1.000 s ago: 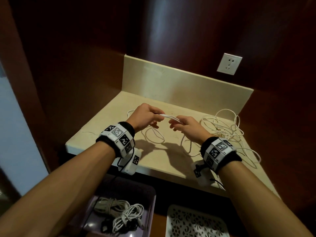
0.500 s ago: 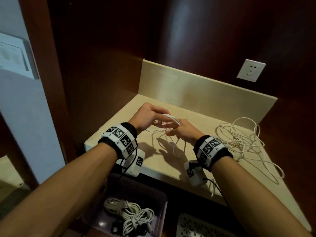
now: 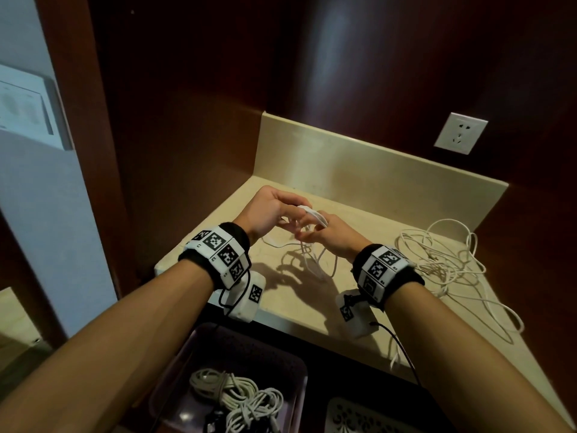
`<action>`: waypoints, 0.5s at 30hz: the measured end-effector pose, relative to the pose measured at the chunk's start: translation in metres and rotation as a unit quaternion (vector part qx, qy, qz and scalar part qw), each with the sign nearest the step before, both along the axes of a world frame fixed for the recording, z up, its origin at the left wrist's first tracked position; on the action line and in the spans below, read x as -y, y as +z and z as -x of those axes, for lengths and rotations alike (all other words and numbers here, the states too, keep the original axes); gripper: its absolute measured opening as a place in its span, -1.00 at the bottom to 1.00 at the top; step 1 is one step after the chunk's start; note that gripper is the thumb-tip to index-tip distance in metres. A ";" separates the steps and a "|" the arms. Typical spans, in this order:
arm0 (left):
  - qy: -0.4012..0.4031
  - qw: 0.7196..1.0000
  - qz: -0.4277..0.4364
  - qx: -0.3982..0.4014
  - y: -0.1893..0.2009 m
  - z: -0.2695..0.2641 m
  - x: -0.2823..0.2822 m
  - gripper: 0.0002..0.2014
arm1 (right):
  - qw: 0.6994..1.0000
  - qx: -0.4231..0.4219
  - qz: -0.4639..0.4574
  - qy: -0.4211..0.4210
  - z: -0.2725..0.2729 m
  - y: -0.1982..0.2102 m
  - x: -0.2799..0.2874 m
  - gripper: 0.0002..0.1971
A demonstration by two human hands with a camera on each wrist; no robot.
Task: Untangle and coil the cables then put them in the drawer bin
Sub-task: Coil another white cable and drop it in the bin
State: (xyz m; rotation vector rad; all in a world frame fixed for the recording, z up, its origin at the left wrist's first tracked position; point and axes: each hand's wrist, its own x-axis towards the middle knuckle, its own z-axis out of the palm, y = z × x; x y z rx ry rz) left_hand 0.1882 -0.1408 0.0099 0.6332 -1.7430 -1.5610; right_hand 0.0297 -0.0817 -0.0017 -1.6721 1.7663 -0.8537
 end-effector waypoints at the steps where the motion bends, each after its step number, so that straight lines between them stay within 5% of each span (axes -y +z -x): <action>1: -0.001 1.000 0.001 0.003 0.001 -0.001 0.001 -0.83 | 1.000 -0.018 -0.005 -0.002 0.001 -0.001 0.001 -0.85; 7: 0.004 1.000 0.017 0.017 0.001 -0.005 0.003 -0.83 | 0.982 -0.175 -0.059 -0.051 0.013 0.000 -0.001 -0.81; 15: 0.044 0.991 0.097 0.082 -0.008 -0.002 0.011 -0.86 | 0.955 -0.249 -0.100 -0.129 0.043 -0.001 -0.021 -0.66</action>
